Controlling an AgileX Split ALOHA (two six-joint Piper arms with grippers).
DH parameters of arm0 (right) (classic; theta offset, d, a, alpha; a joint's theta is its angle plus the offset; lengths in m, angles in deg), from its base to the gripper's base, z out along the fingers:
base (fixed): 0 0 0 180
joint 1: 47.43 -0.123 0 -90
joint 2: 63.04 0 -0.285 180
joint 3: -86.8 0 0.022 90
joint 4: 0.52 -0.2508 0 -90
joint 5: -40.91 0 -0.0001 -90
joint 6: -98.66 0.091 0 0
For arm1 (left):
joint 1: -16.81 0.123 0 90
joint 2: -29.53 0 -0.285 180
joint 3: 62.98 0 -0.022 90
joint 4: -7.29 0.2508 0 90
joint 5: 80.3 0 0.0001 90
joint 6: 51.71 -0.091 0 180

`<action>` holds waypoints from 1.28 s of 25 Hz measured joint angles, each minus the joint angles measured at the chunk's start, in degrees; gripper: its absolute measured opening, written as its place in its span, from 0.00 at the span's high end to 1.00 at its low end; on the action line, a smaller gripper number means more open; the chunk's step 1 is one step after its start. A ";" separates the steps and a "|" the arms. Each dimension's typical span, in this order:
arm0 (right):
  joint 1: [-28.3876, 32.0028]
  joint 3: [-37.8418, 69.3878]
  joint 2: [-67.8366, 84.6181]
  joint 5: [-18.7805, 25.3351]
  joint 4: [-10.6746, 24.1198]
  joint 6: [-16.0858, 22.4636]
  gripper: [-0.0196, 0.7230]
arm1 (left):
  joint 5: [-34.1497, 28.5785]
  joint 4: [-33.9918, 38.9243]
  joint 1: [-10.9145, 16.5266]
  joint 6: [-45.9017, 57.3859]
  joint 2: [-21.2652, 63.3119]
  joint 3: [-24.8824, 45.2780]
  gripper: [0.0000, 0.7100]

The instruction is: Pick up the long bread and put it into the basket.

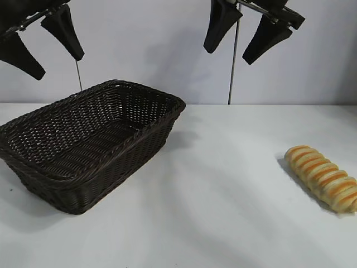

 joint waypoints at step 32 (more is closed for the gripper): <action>0.00 0.00 0.00 -0.05 -0.05 0.00 0.19 | 1.22 0.00 0.00 0.00 0.00 0.00 0.21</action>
